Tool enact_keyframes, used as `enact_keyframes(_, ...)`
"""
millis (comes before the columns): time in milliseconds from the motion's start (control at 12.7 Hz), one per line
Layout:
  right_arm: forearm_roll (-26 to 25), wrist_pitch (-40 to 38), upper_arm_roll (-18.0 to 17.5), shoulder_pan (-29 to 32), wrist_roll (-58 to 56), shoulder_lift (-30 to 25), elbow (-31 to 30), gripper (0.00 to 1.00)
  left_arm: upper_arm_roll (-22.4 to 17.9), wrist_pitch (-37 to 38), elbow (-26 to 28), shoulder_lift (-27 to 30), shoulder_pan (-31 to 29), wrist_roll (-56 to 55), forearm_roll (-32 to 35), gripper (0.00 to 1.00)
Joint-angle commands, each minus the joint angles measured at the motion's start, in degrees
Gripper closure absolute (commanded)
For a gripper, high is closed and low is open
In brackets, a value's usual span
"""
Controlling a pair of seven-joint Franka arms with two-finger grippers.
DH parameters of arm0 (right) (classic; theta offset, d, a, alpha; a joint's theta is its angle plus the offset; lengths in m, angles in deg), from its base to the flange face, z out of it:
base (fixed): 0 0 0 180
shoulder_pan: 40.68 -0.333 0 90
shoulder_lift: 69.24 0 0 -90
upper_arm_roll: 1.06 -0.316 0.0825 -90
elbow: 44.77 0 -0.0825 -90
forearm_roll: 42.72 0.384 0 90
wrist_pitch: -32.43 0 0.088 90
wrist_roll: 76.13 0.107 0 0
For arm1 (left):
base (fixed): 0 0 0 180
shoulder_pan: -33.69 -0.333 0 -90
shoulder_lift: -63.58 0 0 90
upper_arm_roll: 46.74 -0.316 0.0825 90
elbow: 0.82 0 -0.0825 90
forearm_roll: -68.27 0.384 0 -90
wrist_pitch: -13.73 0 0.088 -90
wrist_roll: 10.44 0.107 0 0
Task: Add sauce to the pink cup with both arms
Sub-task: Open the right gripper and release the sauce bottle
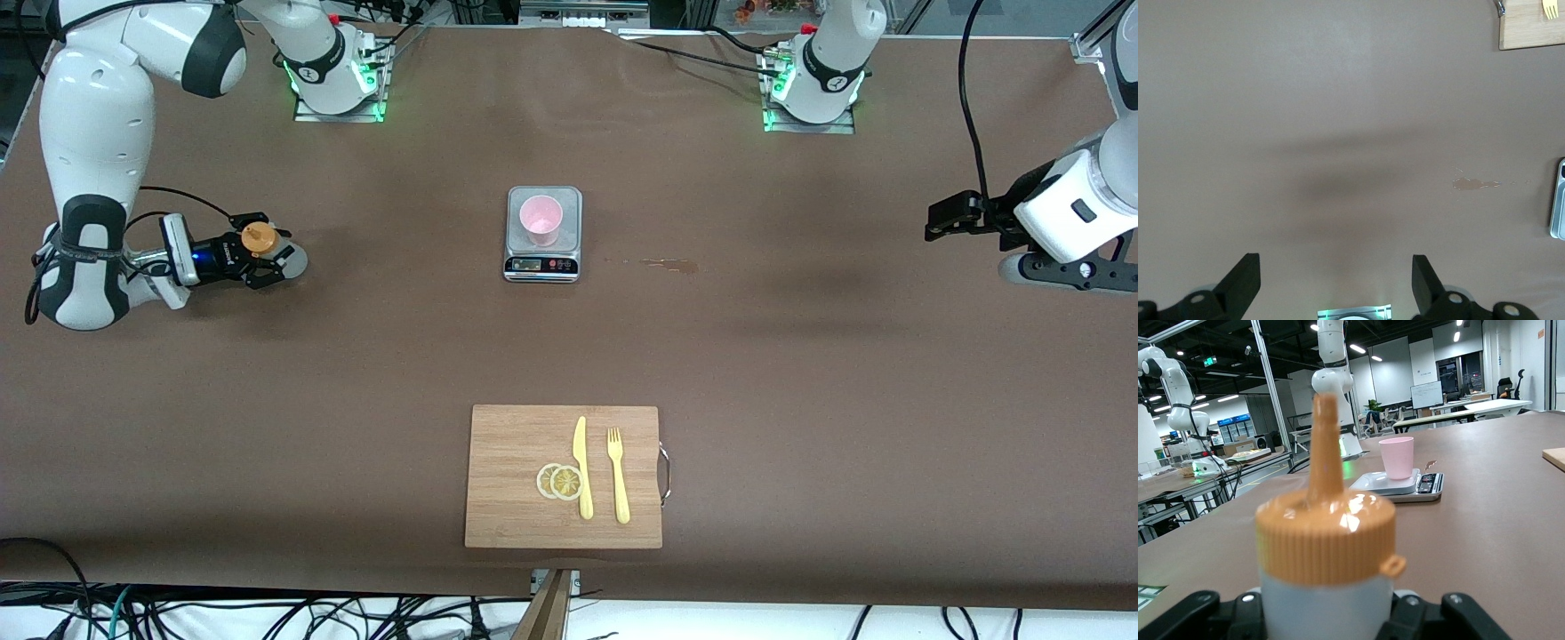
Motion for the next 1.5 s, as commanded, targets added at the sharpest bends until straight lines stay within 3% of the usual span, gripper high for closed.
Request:
enact_keyframes(0,-1.0,-2.4,0.7,0.4,-15.2,1.5,0.8,0.0,0.0,1.4,-2.0,-0.9,0.2,1.1,0.7,0.0)
enact_keyframes(237,-2.1,-2.3,1.5,1.5,-15.9,1.5,1.9,0.0,0.0,1.4,-2.0,-0.9,0.2,1.1,0.7,0.0)
enact_keyframes(474,-6.4,-1.4,5.6,2.3,-17.7,1.5,4.3,0.0,0.0,1.4,-2.0,-0.9,0.2,1.0,0.7,0.0)
enact_keyframes(789,-10.3,-0.1,8.6,3.0,-17.5,-0.1,13.2,0.0,0.0,1.4,-2.0,-0.9,0.2,1.0,0.7,0.0)
enact_keyframes(947,-14.4,5.4,8.0,2.8,-11.6,-6.9,14.2,0.0,0.0,1.4,-2.0,-0.9,0.2,1.0,0.7,0.0)
enact_keyframes(1263,-30.7,19.3,-1.7,1.7,13.1,-25.9,10.0,0.0,0.0,1.4,-2.0,-0.9,0.2,1.1,0.7,0.0)
enact_keyframes(1421,-35.3,25.6,-4.5,1.4,24.9,-33.5,6.0,0.0,0.0,1.5,-2.0,-0.9,0.2,1.1,0.7,0.0)
